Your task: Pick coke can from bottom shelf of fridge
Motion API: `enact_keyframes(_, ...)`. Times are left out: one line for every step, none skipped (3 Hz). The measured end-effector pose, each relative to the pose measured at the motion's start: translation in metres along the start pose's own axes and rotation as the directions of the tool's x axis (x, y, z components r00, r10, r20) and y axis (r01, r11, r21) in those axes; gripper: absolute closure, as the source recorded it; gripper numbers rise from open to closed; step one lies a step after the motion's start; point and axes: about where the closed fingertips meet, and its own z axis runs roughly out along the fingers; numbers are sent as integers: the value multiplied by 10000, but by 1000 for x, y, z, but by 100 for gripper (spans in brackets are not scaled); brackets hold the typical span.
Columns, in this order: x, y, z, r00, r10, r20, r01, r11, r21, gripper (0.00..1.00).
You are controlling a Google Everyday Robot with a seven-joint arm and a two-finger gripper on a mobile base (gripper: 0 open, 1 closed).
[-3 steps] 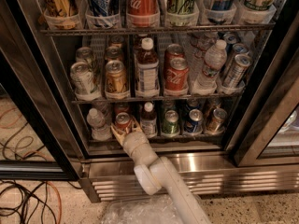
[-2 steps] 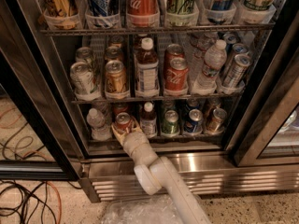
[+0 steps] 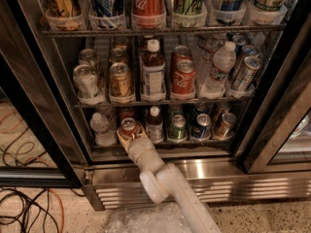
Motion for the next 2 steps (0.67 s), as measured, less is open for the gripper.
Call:
enact_keyframes(-4, 0, -1, 10000, -8, 14, 8, 10000, -27, 100)
enact_keyframes(-9, -1, -3, 10000, -23, 42, 23, 10000, -84, 100)
